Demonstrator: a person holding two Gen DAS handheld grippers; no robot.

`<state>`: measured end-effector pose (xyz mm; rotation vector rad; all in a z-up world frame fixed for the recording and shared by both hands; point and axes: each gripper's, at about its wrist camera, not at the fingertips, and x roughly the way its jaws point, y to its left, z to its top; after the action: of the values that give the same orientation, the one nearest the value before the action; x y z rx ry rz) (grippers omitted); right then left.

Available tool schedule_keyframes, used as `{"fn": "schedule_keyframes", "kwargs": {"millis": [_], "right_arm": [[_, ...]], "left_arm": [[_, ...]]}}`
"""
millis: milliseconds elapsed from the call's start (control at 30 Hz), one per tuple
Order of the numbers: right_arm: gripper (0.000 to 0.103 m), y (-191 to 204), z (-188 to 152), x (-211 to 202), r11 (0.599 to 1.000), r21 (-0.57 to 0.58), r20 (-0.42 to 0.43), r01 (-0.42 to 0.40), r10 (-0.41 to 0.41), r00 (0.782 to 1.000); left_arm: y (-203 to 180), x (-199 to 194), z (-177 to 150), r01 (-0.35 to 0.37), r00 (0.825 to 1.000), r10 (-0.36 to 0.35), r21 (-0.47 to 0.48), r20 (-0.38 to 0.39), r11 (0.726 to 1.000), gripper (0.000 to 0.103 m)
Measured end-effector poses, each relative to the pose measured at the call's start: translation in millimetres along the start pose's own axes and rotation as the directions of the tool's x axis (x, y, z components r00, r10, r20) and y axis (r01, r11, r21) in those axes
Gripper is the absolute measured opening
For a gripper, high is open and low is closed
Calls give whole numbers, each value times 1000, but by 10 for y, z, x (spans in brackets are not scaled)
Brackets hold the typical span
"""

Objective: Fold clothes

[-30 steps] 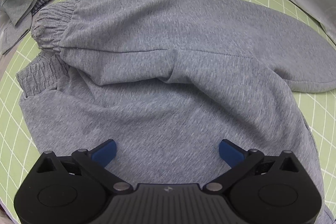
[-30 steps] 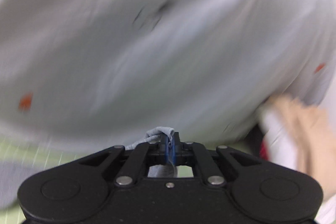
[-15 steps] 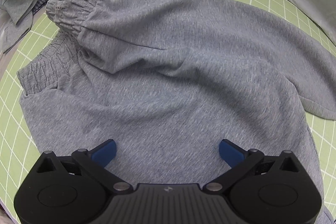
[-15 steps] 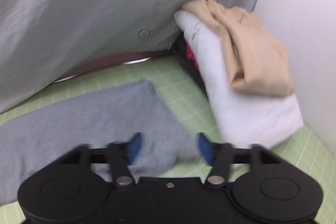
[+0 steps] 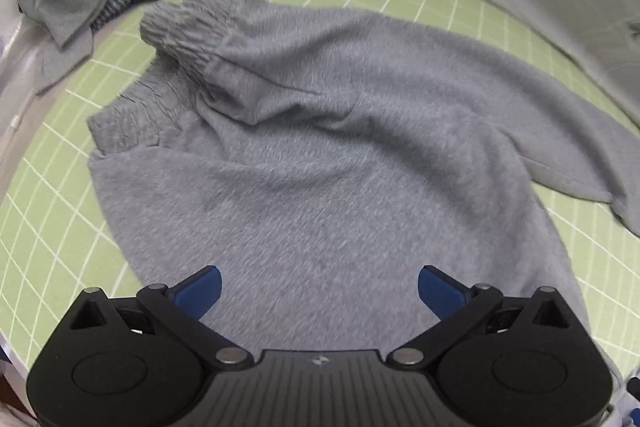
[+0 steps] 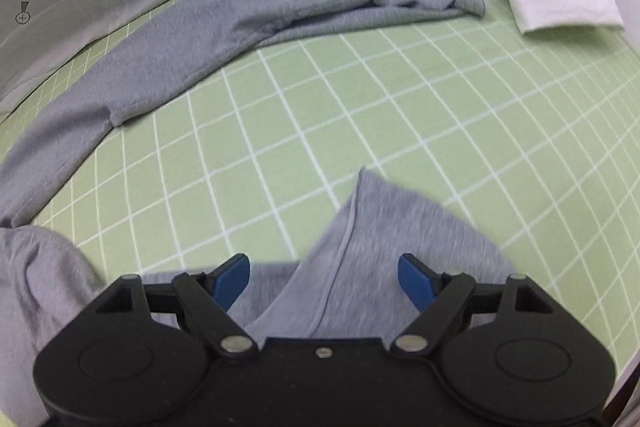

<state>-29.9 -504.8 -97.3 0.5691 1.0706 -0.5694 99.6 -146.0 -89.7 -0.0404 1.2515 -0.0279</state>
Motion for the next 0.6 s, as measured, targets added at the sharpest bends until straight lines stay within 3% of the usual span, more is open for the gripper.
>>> {"fn": "schedule_keyframes", "kwargs": {"millis": [67, 167, 267, 300, 433, 600], "right_arm": [[85, 17, -97, -92, 998, 1, -7, -63, 63, 998], [87, 112, -212, -100, 994, -55, -13, -93, 93, 996], [81, 128, -284, -60, 990, -85, -41, -116, 113, 993], [71, 94, -296, -61, 987, -86, -46, -139, 136, 990], [9, -146, -278, -145, 965, -90, -37, -247, 245, 969], [4, -566, -77, -577, 943, -222, 113, -249, 279, 954]], "left_arm": [[-27, -199, -107, 26, 999, -27, 25, 46, 999, 103], [-138, -333, -258, 39, 996, -42, 51, 75, 998, 103], [-195, -451, -450, 72, 994, -76, 58, 79, 996, 103], [-208, -492, -522, 79, 993, -84, 62, 78, 995, 103], [-334, -507, -737, 77, 994, -82, 71, 70, 995, 103], [-496, -536, -938, 70, 995, -72, 35, 69, 997, 103]]}}
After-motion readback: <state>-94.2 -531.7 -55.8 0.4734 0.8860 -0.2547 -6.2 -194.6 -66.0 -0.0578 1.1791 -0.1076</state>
